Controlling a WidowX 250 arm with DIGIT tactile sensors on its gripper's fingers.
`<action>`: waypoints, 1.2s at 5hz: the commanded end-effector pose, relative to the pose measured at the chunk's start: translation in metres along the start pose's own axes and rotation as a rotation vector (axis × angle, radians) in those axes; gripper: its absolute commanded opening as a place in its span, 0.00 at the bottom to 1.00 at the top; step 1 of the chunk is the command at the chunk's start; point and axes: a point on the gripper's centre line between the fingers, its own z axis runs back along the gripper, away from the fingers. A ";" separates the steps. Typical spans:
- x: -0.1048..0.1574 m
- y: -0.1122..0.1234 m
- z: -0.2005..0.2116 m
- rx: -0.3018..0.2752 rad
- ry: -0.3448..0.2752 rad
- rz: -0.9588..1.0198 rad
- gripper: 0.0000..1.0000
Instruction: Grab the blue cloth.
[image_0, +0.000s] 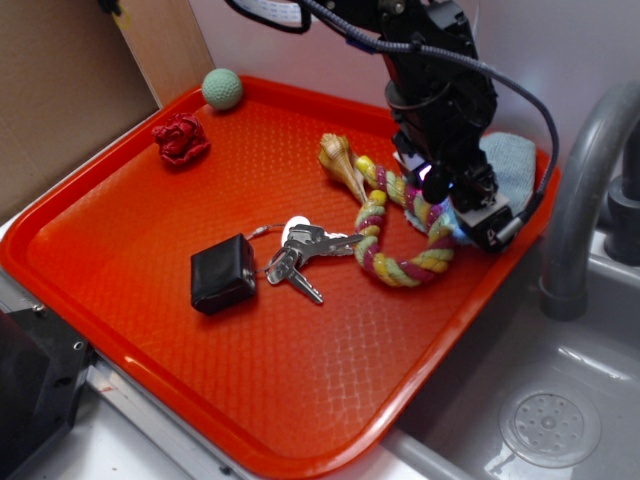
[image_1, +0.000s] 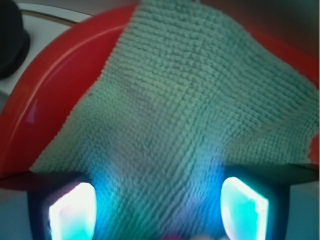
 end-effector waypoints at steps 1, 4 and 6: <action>0.018 0.009 -0.007 -0.047 -0.002 0.024 1.00; 0.008 0.040 -0.008 -0.055 0.029 0.120 0.00; -0.006 0.046 0.000 -0.024 0.020 0.140 0.00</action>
